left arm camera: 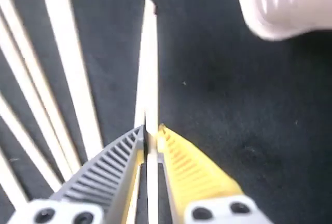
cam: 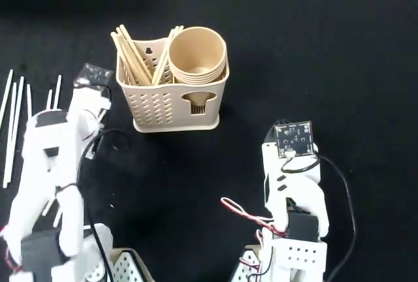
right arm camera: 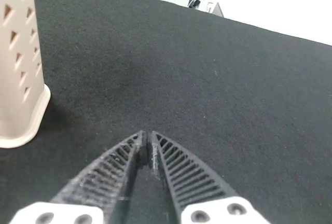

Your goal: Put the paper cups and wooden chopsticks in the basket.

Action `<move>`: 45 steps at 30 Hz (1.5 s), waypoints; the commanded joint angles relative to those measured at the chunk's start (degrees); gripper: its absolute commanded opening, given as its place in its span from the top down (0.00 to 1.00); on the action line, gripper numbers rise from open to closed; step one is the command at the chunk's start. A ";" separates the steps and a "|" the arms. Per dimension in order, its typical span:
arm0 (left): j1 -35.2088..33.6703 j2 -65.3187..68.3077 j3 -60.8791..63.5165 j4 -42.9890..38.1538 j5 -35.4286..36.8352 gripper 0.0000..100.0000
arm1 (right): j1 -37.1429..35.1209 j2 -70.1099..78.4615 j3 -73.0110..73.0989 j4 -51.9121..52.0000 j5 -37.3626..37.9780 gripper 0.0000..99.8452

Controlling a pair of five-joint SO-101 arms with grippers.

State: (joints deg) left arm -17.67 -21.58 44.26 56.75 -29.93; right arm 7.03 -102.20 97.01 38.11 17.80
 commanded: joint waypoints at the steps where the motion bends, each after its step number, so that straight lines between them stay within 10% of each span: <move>1: -1.54 -4.48 -0.40 -3.78 -0.18 0.97 | -0.35 -0.75 -0.22 -0.18 0.26 0.99; 9: -1.89 8.00 -2.07 -9.05 -12.04 0.97 | -0.35 -0.75 -0.22 -0.18 0.26 0.99; 25: -4.79 25.14 -10.07 -11.69 -12.40 0.97 | -0.35 -0.75 -0.22 -0.18 0.26 0.99; 32: -4.97 25.58 -11.12 -7.91 -12.40 0.82 | -0.35 -0.75 -0.22 -0.18 0.26 0.99; 45: -4.88 25.76 -10.59 -6.15 -12.48 0.97 | -0.35 -0.75 -0.22 -0.18 0.26 0.99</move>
State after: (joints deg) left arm -22.07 4.09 33.63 49.63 -42.15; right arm 7.03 -102.20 97.01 38.11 17.80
